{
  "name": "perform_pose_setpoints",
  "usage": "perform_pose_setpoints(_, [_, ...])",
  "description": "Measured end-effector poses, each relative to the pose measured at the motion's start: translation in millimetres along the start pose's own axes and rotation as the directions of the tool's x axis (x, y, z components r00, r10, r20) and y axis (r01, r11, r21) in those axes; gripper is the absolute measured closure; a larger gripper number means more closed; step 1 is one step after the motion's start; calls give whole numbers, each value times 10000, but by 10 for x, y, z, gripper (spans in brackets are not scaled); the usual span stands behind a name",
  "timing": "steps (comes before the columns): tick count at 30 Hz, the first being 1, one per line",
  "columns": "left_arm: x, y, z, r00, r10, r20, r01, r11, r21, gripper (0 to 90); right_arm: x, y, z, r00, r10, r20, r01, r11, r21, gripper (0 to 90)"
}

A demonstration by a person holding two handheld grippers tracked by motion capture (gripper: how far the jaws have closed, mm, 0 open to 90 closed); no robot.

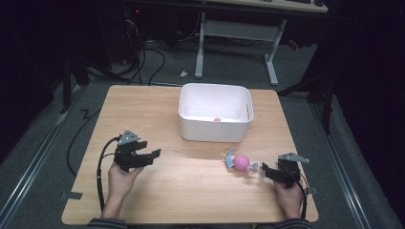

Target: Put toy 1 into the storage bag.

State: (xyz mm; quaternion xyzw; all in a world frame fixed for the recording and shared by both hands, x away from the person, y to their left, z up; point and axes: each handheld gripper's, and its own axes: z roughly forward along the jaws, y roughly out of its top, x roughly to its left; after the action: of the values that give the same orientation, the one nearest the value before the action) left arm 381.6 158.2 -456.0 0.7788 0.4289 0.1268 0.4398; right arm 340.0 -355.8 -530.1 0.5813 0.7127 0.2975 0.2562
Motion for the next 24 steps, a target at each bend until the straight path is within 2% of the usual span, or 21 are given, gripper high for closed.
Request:
perform_pose_setpoints(3, [2,-46,49,9999,-150,66,150,9999,72,340,0,0,0,10000,0,0,0,10000,-2,283])
perform_pose_setpoints(12, [-22,-158,195,9999,-53,-91,56,9991,421,336,1,0,-1,10000,29,8,-29,10000,14,284])
perform_pose_setpoints(14, [-32,-179,221,9997,20,-232,-10,9990,443,331,0,1,0,10000,24,6,-24,10000,9,284])
perform_pose_setpoints(24, [-22,-289,377,9991,-132,-406,159,9976,670,329,0,1,1,10000,13,3,-13,10000,0,284])
